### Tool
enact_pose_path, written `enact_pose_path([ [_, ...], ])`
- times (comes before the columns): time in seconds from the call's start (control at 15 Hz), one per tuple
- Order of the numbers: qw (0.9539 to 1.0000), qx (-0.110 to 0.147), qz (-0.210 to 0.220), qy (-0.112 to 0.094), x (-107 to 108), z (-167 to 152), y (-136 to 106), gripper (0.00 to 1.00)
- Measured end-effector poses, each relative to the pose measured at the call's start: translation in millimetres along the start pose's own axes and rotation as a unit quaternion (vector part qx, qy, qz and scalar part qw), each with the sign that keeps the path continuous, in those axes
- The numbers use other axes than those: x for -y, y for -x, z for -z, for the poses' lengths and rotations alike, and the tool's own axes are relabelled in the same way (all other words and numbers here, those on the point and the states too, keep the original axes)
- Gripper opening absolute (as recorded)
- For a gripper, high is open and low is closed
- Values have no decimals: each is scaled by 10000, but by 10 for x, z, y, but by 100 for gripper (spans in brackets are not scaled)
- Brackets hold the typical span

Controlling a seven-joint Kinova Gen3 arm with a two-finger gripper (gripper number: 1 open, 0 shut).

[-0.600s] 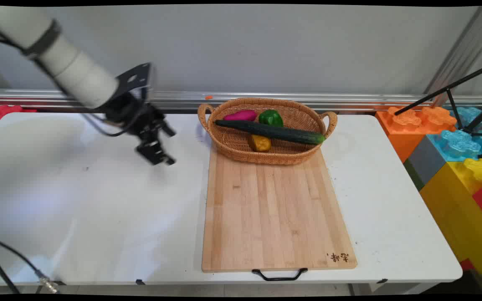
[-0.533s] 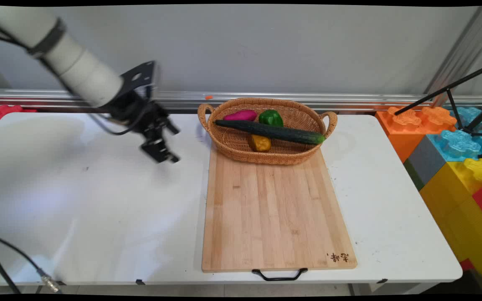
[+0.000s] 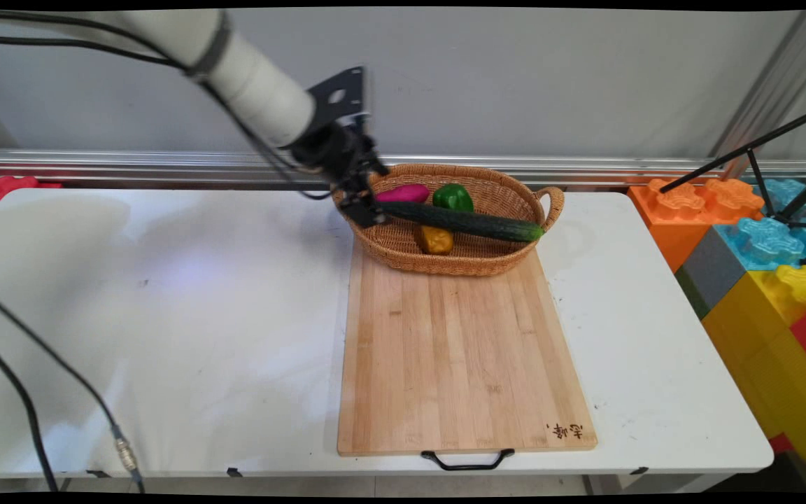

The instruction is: Pick up the cucumber from the vegetable basket

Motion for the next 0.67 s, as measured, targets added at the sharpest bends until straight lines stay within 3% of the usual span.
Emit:
enact_pose_path([
  [0.33, 9982, -91, -566, -173, 133, -544, -432, 100],
  [0.67, 9941, 37, -1079, -103, 186, -1135, -633, 100],
])
